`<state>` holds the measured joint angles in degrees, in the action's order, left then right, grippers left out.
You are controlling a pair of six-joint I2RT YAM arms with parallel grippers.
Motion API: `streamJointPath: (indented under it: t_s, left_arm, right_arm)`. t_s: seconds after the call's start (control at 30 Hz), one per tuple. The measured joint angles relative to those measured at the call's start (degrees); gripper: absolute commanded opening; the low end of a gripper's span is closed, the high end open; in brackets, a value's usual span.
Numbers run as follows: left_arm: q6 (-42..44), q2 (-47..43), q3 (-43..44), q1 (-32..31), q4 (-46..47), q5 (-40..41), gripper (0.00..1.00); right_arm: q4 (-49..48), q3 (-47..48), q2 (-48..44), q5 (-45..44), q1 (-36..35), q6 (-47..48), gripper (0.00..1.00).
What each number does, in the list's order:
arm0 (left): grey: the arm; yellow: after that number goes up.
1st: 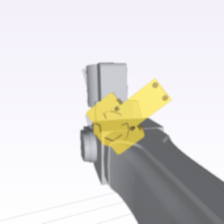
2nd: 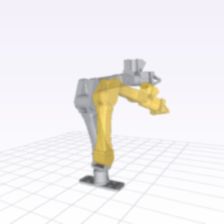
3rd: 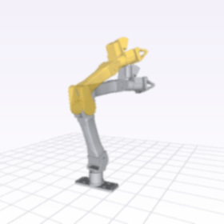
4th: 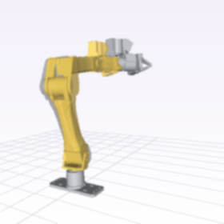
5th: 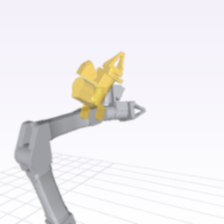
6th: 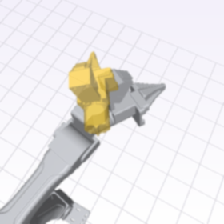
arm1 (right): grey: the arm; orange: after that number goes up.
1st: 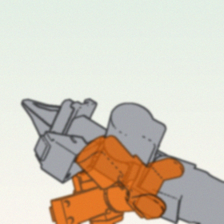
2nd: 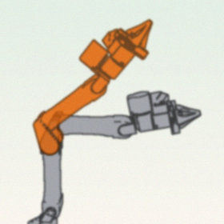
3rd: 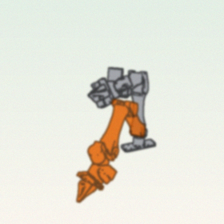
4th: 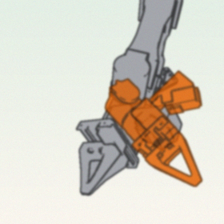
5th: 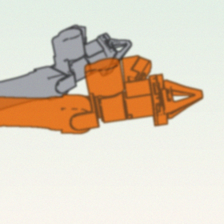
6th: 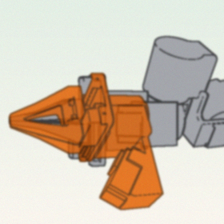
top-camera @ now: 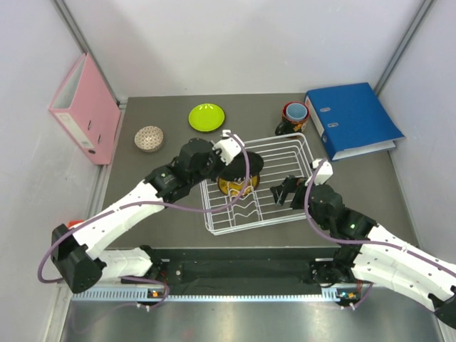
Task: Unload the mixed dishes from the dish rack
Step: Pick up the plate from the dish rack, then place the plate at the center of the board.
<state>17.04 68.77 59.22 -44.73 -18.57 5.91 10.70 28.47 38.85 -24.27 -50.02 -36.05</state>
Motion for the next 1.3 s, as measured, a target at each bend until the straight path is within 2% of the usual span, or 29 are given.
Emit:
streamJointPath:
  t_s: [0.37,0.5,0.67,0.8,0.87,1.0,1.17,1.3]
  left_arm:
    - [-3.1,-0.6,11.8,0.4,-1.7,4.5,0.00]
    - [-9.9,3.4,20.5,5.9,-5.6,4.5,0.00]
    - [-28.7,13.7,32.2,26.4,-6.3,-3.5,0.00]
    - [-45.1,22.2,34.4,36.9,-3.8,-11.1,0.00]
    - [-52.9,27.3,34.6,39.1,-1.3,-15.1,0.00]
    - [-64.3,38.5,37.9,39.6,2.1,-21.0,0.00]
    - [-74.4,50.3,45.9,39.5,5.2,-26.0,0.00]
    - [-80.1,55.4,49.7,40.0,7.7,-27.5,0.00]
  right_arm:
    - [0.1,0.0,-0.5,0.2,0.0,0.0,1.00]
    - [0.5,0.2,-2.5,0.2,0.0,-0.2,1.00]
    - [1.6,1.6,-4.3,0.2,0.0,-0.2,1.00]
    - [1.8,1.7,-4.7,0.2,0.0,-0.2,1.00]
    - [1.9,1.8,-4.7,0.2,0.0,-0.2,1.00]
    - [2.4,1.8,-4.6,0.2,0.0,-0.2,1.00]
    - [2.5,1.8,-4.2,0.2,0.0,-0.1,1.00]
    - [2.5,1.8,-3.2,0.2,0.0,0.1,1.00]
